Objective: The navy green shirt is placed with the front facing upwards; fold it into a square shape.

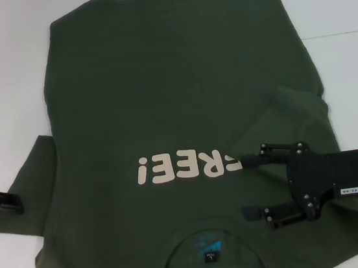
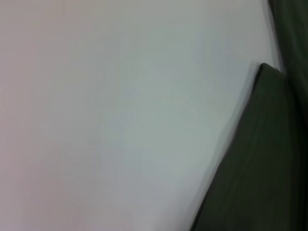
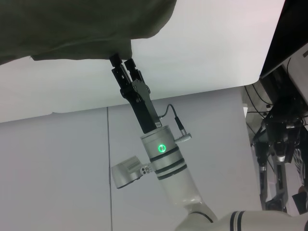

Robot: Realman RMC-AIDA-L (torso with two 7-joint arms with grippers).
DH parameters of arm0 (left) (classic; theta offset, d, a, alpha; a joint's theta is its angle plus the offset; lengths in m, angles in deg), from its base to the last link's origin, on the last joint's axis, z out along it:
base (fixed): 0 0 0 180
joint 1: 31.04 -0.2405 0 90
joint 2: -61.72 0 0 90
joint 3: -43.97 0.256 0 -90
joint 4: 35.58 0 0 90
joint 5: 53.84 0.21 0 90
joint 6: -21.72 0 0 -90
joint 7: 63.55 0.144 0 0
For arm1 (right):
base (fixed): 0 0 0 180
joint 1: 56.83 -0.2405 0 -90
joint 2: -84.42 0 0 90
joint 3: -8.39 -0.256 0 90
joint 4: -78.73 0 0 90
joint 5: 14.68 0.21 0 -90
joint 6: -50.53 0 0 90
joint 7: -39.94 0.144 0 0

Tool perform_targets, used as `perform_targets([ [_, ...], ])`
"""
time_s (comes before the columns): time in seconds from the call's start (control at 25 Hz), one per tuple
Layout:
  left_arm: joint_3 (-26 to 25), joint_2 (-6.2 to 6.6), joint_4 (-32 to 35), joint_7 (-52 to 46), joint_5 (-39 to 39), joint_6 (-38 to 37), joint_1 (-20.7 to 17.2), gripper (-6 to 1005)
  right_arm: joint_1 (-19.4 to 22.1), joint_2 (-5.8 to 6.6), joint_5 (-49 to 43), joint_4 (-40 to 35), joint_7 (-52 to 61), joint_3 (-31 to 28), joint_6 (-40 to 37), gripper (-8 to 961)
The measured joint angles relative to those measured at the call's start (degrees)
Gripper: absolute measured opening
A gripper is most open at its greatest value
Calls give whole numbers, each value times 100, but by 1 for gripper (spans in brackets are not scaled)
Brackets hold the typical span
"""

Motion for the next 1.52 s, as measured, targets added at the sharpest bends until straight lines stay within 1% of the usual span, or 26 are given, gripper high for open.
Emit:
perform_targets([
  [0.8, 82, -43, -85, 4, -26, 0, 48, 803, 36, 0, 0, 0, 0, 0, 1, 942],
  [1.0, 81, -73, -137, 10, -44, 32, 112, 796, 37, 0, 0, 0, 0, 0, 1, 942],
  [1.52, 69, -72, -286, 22, -45, 141, 263, 777, 37, 7, 0, 0, 0, 0, 0, 942],
])
